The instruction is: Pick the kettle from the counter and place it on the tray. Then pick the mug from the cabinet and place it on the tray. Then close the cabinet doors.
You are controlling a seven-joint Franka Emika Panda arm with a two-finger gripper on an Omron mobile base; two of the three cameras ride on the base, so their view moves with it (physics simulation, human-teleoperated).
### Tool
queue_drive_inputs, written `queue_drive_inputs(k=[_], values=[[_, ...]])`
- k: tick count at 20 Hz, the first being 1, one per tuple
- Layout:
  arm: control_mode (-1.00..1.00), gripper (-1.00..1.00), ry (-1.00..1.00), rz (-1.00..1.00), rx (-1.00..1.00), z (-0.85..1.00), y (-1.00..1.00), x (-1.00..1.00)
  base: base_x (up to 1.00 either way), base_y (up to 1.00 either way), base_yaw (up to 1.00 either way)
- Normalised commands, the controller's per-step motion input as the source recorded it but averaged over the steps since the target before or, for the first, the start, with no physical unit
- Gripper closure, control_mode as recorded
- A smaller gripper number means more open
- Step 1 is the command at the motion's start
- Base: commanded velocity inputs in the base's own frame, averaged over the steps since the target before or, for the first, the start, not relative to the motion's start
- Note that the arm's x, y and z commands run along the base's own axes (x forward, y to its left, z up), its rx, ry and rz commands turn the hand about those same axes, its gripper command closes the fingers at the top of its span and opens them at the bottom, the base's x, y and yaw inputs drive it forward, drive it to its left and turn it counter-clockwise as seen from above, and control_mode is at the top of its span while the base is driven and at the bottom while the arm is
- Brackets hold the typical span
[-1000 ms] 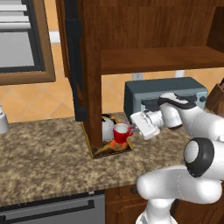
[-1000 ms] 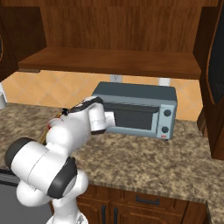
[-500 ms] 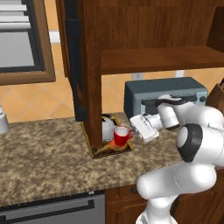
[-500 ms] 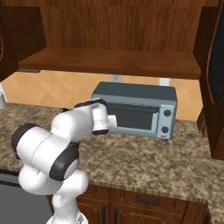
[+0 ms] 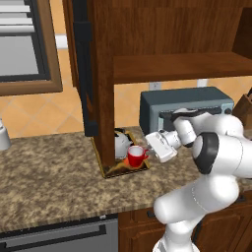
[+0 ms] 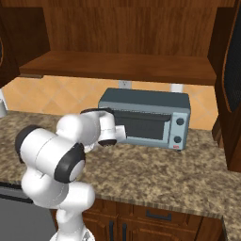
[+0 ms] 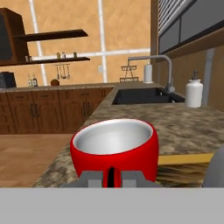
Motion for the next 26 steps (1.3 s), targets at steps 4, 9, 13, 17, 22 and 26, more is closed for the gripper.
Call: queue_drive_inputs(k=[4,9,13,17,22,26], values=[[-1.00,1.00,0.00,-0.01,-0.03,-0.16,0.00,0.16,0.00,0.00,0.00],[-1.00,1.00,0.00,0.00,-0.02,-0.16,0.00,0.19,0.00,0.00,0.00],[-1.00,1.00,0.00,0.00,-0.01,-0.14,0.03,0.24,0.00,0.00,0.00],[-1.00,1.00,0.00,0.00,0.00,-0.12,0.02,0.21,0.00,0.00,0.00],[-1.00,1.00,0.00,0.00,0.00,-0.14,0.06,0.22,0.00,0.00,0.00],[-1.00,1.00,0.00,0.00,0.00,-0.17,0.07,0.20,0.00,0.00,0.00]])
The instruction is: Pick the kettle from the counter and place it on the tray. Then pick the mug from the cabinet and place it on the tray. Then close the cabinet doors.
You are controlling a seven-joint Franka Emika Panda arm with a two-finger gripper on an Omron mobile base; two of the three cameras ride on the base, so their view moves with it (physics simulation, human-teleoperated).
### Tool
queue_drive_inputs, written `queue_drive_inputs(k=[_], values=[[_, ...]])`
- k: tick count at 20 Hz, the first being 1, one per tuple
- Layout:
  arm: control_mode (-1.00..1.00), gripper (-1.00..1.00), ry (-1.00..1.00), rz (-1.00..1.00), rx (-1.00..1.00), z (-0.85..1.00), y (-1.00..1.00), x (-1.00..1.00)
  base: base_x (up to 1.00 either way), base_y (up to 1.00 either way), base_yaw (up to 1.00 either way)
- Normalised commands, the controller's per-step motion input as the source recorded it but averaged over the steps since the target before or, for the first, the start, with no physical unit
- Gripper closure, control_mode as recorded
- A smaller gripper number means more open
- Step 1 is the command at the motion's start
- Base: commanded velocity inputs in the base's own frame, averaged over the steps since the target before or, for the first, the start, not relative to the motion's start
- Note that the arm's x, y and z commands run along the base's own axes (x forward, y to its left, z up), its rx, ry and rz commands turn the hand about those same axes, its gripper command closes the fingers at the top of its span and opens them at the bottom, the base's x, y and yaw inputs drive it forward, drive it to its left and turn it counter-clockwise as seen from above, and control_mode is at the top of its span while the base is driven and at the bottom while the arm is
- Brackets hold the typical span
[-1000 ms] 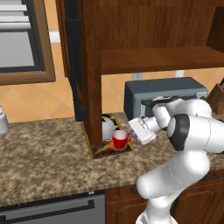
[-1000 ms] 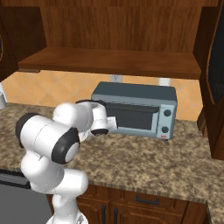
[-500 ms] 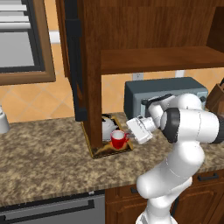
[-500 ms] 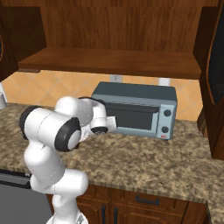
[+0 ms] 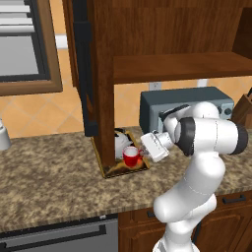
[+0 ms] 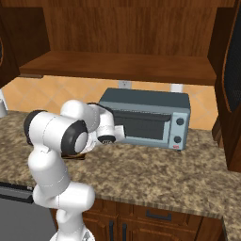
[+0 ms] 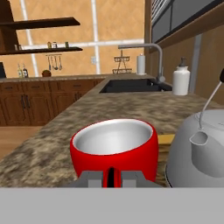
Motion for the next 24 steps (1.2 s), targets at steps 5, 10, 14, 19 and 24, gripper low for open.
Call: queue_drive_inputs(k=[5,10,14,19,24], values=[[-1.00,1.00,0.00,0.00,0.00,-0.20,0.08,0.15,0.00,0.00,0.00],[-1.00,1.00,0.00,0.00,0.00,-0.21,0.04,0.12,0.00,0.00,0.00],[-1.00,1.00,0.00,0.00,0.00,-0.24,0.05,0.11,0.00,0.00,0.00],[-1.00,1.00,0.00,0.00,0.00,-0.26,0.03,0.11,0.00,0.00,0.00],[-1.00,-1.00,0.00,0.00,0.00,-0.16,0.00,0.01,0.00,0.00,0.00]])
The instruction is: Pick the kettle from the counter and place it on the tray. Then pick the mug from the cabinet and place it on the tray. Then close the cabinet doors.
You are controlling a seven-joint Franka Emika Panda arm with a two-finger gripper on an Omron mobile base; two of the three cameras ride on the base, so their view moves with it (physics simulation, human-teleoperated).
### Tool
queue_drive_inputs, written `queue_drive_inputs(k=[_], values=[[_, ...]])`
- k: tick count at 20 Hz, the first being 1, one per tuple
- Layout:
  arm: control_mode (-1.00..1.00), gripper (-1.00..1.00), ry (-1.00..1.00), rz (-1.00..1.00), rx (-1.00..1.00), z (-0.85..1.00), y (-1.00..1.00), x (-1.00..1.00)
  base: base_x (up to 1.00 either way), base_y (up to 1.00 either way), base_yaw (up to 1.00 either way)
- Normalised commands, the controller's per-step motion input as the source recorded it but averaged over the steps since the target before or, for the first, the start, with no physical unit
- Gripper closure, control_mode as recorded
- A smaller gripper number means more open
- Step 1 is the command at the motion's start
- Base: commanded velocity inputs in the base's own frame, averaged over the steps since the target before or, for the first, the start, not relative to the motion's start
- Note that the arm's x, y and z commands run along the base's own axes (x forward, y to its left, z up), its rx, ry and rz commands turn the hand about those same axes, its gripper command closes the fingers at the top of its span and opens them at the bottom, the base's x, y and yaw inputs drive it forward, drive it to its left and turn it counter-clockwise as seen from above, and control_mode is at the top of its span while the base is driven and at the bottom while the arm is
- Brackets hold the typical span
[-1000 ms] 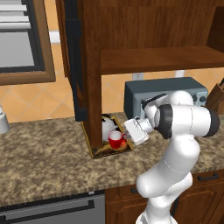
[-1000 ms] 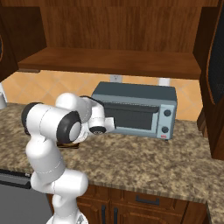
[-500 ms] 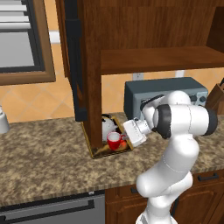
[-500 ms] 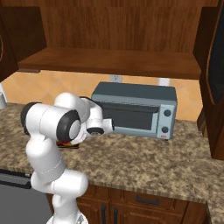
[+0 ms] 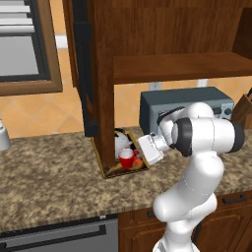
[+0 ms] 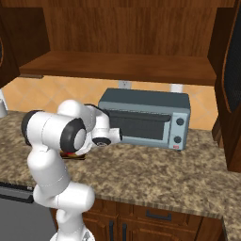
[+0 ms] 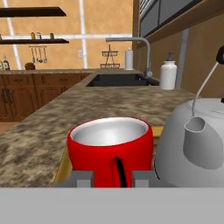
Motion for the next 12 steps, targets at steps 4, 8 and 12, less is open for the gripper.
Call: queue_drive_inputs(k=[4,8,12], values=[[-1.00,-1.00,0.00,0.00,0.00,0.00,0.00,0.00,0.00,0.00,0.00],[-1.00,-1.00,0.00,0.00,0.00,0.07,-0.01,-0.09,0.00,0.00,0.00],[-1.00,-1.00,-0.05,-0.01,0.00,0.35,-0.19,-0.47,0.00,0.00,0.00]])
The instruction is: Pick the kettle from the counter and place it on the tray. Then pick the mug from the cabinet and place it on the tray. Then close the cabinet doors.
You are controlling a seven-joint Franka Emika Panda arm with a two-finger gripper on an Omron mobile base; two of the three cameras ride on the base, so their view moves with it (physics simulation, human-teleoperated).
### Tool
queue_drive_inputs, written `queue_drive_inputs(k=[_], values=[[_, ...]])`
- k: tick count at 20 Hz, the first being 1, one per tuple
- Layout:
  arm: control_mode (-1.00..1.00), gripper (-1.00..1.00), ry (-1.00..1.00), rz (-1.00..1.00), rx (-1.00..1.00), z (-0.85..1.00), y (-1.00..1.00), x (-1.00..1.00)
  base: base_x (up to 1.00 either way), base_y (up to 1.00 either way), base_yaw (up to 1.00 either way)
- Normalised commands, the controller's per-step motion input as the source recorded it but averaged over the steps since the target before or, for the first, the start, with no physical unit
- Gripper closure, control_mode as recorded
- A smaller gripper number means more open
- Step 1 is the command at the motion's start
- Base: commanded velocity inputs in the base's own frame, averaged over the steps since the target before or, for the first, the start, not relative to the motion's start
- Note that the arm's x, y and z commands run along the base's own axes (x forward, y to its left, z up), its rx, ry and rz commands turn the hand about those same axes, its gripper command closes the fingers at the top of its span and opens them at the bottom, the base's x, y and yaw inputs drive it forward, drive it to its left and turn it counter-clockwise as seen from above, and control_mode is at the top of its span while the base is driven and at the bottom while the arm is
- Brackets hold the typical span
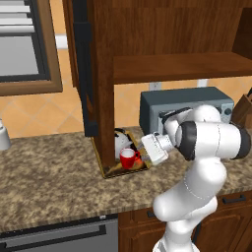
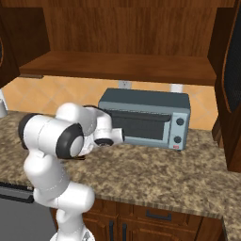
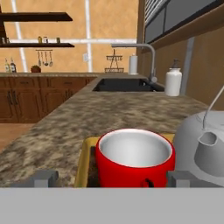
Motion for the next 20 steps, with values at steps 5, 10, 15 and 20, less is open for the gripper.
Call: queue_drive_inputs(k=[5,10,15,20], values=[[-1.00,-1.00,-0.11,-0.05,0.02,0.67,-0.28,-0.66,0.00,0.00,0.00],[-1.00,-1.00,-0.11,-0.09,0.01,0.86,-0.24,-0.70,0.00,0.00,0.00],[-1.00,-1.00,-0.07,-0.12,0.00,0.78,-0.23,-0.70,0.00,0.00,0.00],[-1.00,-1.00,-0.01,-0.13,0.00,0.38,-0.17,-0.46,0.00,0.00,0.00]])
